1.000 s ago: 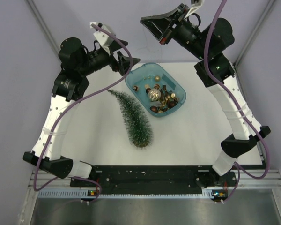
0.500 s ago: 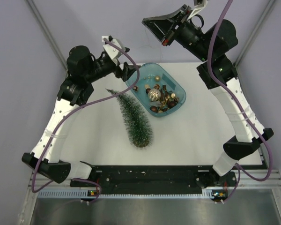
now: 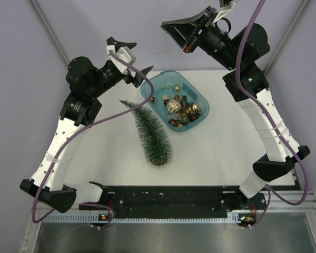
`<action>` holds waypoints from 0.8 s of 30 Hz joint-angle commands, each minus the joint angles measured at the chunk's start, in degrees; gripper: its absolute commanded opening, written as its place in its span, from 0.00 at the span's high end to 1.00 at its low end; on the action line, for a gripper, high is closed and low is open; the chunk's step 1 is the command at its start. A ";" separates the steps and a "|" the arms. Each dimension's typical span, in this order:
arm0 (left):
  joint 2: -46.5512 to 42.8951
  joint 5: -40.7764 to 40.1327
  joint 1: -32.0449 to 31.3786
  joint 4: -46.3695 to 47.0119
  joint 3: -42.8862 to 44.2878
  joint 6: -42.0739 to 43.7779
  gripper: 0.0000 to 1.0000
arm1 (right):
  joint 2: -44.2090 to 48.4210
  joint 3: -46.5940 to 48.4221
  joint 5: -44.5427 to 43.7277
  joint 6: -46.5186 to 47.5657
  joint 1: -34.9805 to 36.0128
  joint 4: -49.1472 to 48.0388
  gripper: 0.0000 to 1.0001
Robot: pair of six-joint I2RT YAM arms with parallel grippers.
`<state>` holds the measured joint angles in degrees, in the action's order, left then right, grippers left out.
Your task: Decorate the small christmas tree
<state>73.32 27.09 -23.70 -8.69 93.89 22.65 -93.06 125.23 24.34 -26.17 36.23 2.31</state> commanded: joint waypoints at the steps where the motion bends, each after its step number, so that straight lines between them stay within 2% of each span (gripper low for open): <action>1: -1.42 -0.55 -1.52 4.38 -1.77 6.07 0.09 | 2.62 -0.07 1.24 -0.63 0.51 -3.54 1.00; 6: -1.69 -1.69 -3.98 5.61 -4.50 13.02 0.09 | 2.97 -0.42 1.76 -1.07 0.51 -3.98 1.00; 10: -0.64 -4.40 -4.60 8.68 -4.59 13.04 0.12 | 3.32 -0.69 2.20 -1.07 0.51 -4.06 1.00; 13: 0.07 -9.85 -4.60 14.57 -4.68 7.86 0.09 | 3.23 -0.34 1.94 -0.90 0.51 -4.06 1.00; 14: 0.33 -11.95 -4.68 14.84 -3.98 4.80 0.03 | 3.14 0.01 1.77 -0.64 0.51 -4.06 1.00; 17: 1.47 -15.48 -4.51 10.12 -0.47 -4.08 0.01 | 2.53 2.03 0.54 -0.02 0.51 -3.45 1.00; 20: 2.79 -10.51 -4.33 0.71 3.40 -9.55 0.01 | 1.65 5.37 -0.95 0.86 0.42 -3.19 1.00; 24: 4.19 -2.14 -4.51 -4.40 5.60 -10.35 0.01 | 0.42 10.37 -1.66 0.95 0.42 -3.10 1.00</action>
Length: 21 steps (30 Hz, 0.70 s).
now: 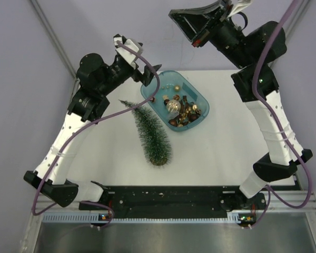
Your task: Decorate the small christmas tree
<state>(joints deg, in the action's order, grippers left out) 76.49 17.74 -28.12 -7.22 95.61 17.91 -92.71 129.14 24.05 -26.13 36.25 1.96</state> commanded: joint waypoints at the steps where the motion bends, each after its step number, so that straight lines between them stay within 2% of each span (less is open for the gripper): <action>1: 1.90 8.53 -0.09 -7.00 4.92 -5.96 0.01 | -0.10 7.26 -1.29 0.99 0.40 -2.75 1.00; 9: 9.38 22.85 -1.49 -13.07 13.45 -8.33 0.05 | 1.91 7.01 -1.03 2.40 0.40 -2.04 1.00; 14: 11.84 31.91 -5.01 -19.92 15.92 -3.16 0.07 | 2.62 6.38 -1.73 3.45 0.31 -2.04 1.00; 18: 12.46 34.91 -7.47 -23.18 15.57 -0.95 0.07 | 2.88 6.74 -1.73 3.72 -0.21 -0.56 1.00; 21: 11.85 31.85 -9.14 -20.92 12.86 -1.21 0.08 | 3.14 6.83 -1.82 3.81 -0.57 -0.37 1.00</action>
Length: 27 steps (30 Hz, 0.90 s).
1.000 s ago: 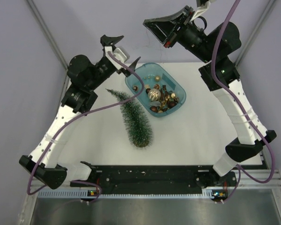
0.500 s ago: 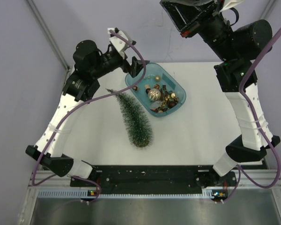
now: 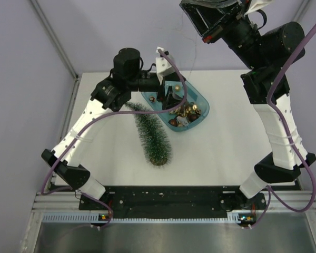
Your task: Decorate the small christmas tree
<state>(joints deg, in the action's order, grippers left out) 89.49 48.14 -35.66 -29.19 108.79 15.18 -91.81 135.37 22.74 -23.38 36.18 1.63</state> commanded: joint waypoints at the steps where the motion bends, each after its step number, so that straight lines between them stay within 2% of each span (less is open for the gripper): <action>1: -1.34 -0.05 -1.95 3.41 -1.64 0.74 0.08 | 2.34 0.60 -0.51 1.05 -0.50 -0.05 1.00; 8: -2.57 -16.22 -2.84 22.66 -11.84 -6.29 0.13 | 3.04 0.42 -0.68 1.32 -0.68 0.04 1.00; 13: -2.74 -23.08 -3.98 28.65 -14.30 -7.88 0.17 | 3.74 0.25 -0.77 1.93 -0.68 0.57 1.00; 16: -2.48 -20.38 -3.98 27.53 -14.14 -8.67 0.22 | 4.18 -0.46 -0.94 2.19 -0.76 0.48 1.00; 19: -1.34 -15.90 -3.98 25.16 -13.09 -7.63 0.47 | 4.45 -0.81 -1.21 2.46 -0.76 0.48 1.00; 21: -0.38 -15.53 -3.98 24.09 -11.77 -8.05 0.58 | 4.71 -0.90 -1.21 2.55 -0.68 0.57 1.00; 27: 1.12 -11.84 -4.33 23.04 -8.69 -10.43 0.63 | 5.41 -1.16 -1.47 2.90 -1.03 1.01 1.00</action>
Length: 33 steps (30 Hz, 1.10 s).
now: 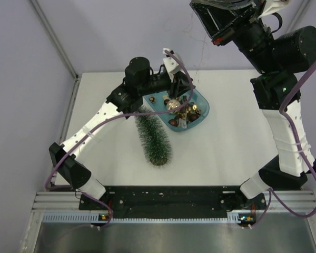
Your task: Decorate the small christmas tree
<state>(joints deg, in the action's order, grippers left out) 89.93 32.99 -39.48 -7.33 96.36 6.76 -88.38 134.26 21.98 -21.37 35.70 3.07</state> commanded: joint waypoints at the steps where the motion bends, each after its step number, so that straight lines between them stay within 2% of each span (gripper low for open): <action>1: 0.77 3.91 -0.59 1.01 4.19 -2.28 0.64 | 1.90 -0.13 -0.71 0.97 -0.55 -0.43 1.00; 3: 1.04 7.50 -0.51 -1.00 5.94 -1.59 0.67 | 2.24 -0.40 -0.88 1.15 -0.63 -0.26 1.00; 5: 0.69 8.49 -0.51 -2.77 6.39 0.08 0.65 | 2.25 -0.57 -1.32 1.50 -0.81 -0.17 1.00; 8: -0.72 4.38 -0.51 -2.60 4.81 2.54 0.42 | 2.24 -0.22 -1.41 1.85 -0.99 0.00 1.00; 9: -1.42 1.58 -0.42 -1.47 3.76 3.42 0.26 | 2.33 -0.14 -1.50 1.94 -1.07 0.01 1.00; 11: -2.74 -5.97 -0.51 2.65 1.30 4.31 0.01 | 2.51 -0.05 -1.59 1.94 -1.25 0.09 1.00; 15: -4.23 -19.79 0.02 10.31 -1.78 6.15 0.01 | 2.51 -0.05 -1.59 1.85 -1.34 0.01 1.00; 21: -6.08 -27.88 0.81 13.74 -4.33 7.38 0.01 | 2.33 -0.40 -1.50 1.59 -1.34 0.09 1.00; 24: -7.22 -29.03 0.81 14.54 -6.18 7.83 0.01 | 2.16 -0.40 -1.41 1.41 -1.34 0.09 1.00; 27: -8.28 -24.84 0.81 12.35 -6.53 7.47 0.01 | 2.07 -0.31 -1.41 1.41 -1.43 0.09 1.00; 33: -10.48 -5.77 1.43 3.75 -6.36 9.13 0.01 | 1.54 -0.14 -1.67 1.41 -1.78 0.01 1.00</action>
<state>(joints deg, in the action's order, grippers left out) 82.59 15.09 -38.24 0.32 89.65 13.78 -87.72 133.86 20.78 -20.51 34.57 4.21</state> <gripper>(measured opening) 0.987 0.003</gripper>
